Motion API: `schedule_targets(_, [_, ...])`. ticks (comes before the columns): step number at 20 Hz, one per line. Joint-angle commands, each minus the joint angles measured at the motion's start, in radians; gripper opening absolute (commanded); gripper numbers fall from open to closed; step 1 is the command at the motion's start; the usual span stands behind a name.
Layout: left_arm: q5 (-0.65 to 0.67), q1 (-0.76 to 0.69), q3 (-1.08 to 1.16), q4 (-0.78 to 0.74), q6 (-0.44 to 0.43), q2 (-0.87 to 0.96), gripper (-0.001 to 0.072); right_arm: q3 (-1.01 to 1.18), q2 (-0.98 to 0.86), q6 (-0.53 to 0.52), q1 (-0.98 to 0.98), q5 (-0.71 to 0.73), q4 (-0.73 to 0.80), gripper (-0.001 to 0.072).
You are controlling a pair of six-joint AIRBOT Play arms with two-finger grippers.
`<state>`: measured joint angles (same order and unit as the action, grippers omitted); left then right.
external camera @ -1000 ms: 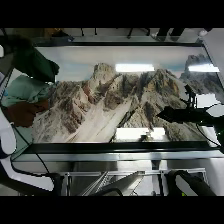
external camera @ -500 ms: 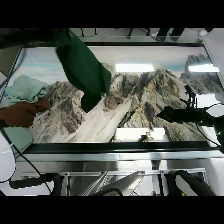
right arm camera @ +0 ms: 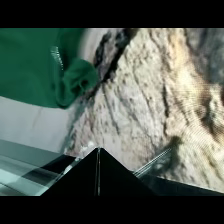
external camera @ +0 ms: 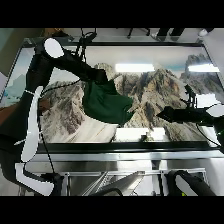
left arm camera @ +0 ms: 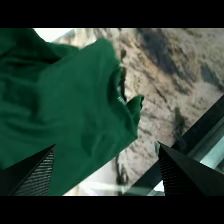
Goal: Fold the shirts.
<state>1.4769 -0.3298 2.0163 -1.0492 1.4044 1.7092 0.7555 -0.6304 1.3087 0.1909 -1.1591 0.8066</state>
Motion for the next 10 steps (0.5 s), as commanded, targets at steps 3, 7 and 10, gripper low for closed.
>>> schedule_targets(3, [0.067,0.183,-0.159,-0.005,0.018,-0.09,0.0707,0.0,0.0,0.0,0.0,0.0,0.0,0.0021])
schedule_targets(7, [-0.069,0.305,-0.481,0.034,-0.021,-0.164,0.0707,0.0,0.0,0.0,0.0,0.002,-0.001,0.0021])
schedule_targets(10, [-0.28,0.317,-0.674,0.197,-0.126,-0.168,0.0706,0.0,0.0,0.0,0.001,0.095,-0.011,0.0021])
